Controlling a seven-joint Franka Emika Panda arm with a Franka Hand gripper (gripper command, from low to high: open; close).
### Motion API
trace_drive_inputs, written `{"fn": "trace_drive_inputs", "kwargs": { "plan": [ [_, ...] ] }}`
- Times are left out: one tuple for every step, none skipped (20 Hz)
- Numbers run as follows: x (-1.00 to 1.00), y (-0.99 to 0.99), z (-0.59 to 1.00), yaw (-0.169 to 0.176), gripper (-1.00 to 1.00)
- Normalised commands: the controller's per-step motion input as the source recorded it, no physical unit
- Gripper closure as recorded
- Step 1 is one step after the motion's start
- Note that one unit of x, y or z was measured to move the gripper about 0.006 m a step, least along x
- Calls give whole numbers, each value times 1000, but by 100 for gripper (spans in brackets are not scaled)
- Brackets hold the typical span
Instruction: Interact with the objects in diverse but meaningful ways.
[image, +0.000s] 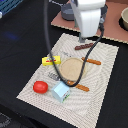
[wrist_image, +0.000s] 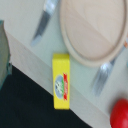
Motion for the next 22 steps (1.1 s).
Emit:
{"fn": "trace_drive_inputs", "kwargs": {
  "plan": [
    [326,609,-357,96,-100],
    [357,526,-377,99,-100],
    [354,486,-386,100,-100],
    [357,449,-420,96,-100],
    [346,389,-454,96,-100],
    [343,289,-480,95,-100],
    [383,231,-489,96,-100],
    [391,251,-471,87,-100],
    [386,163,-446,83,-100],
    [374,106,-483,77,-100],
    [443,146,-434,71,-100],
    [451,140,-411,66,-100],
    [449,91,-403,58,-100],
    [414,80,-397,42,-100],
    [429,63,-420,30,-100],
    [449,86,-383,24,-100],
    [440,80,-340,23,-100],
    [451,97,-320,23,-100],
    [454,123,-300,21,-100],
    [426,109,-297,21,-100],
    [434,129,-286,23,-100],
    [389,120,-317,18,-100]
  ]
}}
